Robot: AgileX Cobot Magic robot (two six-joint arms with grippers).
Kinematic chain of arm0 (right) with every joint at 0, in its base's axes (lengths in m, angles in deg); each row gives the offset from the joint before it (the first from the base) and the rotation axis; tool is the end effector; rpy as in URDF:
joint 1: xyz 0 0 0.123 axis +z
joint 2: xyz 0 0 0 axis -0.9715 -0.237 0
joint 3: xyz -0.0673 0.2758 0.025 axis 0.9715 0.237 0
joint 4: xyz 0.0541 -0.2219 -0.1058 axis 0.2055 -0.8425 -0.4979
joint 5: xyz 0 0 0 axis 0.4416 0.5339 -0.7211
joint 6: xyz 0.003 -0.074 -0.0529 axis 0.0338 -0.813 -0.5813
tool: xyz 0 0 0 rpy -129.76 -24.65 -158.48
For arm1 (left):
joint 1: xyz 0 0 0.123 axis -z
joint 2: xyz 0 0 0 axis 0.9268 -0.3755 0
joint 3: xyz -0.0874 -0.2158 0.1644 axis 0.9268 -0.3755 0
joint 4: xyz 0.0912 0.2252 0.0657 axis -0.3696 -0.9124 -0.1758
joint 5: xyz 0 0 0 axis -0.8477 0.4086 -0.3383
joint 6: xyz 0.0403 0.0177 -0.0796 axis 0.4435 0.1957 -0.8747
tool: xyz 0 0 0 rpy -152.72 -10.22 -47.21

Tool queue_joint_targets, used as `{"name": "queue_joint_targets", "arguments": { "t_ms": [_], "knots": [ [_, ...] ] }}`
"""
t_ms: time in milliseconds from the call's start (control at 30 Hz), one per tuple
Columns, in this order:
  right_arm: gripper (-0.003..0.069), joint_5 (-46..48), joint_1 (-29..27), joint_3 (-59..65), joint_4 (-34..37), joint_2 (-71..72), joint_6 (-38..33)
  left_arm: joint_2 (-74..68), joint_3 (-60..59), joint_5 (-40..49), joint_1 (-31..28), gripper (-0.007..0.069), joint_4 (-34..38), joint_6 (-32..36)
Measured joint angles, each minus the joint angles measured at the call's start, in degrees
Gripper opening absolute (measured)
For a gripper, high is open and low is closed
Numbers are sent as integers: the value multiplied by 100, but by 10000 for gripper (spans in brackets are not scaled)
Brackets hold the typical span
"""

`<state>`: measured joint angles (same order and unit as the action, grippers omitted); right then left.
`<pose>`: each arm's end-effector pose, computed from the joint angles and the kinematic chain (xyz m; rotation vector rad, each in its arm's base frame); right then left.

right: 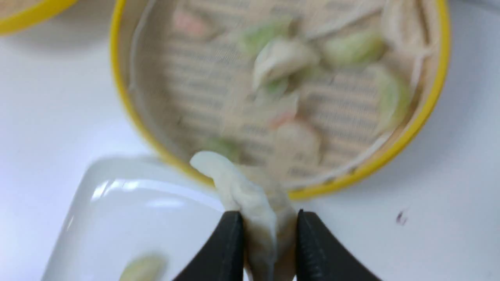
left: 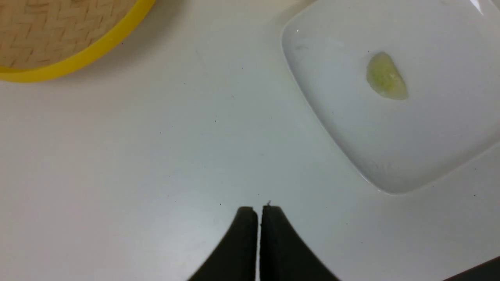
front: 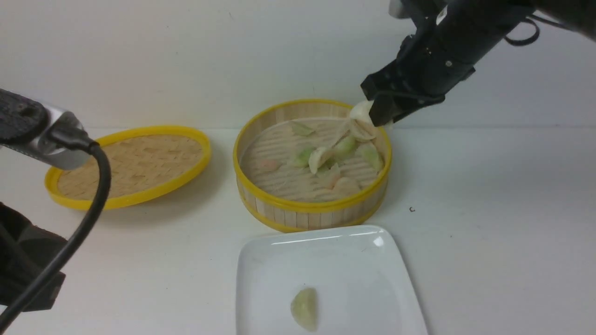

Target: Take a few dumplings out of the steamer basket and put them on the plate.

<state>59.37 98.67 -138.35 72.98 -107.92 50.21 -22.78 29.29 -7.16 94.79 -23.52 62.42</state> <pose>0.3539 0.1723 0.3280 -0.6709 2.7119 0.4692 0.1224 -0.0561 0.3828 0.4870 2.4924 -0.1396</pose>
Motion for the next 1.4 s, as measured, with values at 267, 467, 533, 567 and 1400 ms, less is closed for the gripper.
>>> {"name": "queue_joint_targets", "arguments": {
  "t_ms": [267,467,533,567,1400],
  "knots": [
    [151,-743,675,2285,92,293,7,0,0,0,0,-6,-189,-110],
    [204,-1915,910,2665,369,-369,-8,0,0,0,0,-6,-201,-123],
    [257,-1972,910,2607,454,-453,-65,0,0,0,0,-6,-201,-127],
    [283,-1972,910,2580,453,-466,-74,0,0,0,0,-6,-201,-127],
    [-13,-3610,910,5528,-1755,8201,1498,0,0,-493,0,-6,-165,-205]
  ]
}}
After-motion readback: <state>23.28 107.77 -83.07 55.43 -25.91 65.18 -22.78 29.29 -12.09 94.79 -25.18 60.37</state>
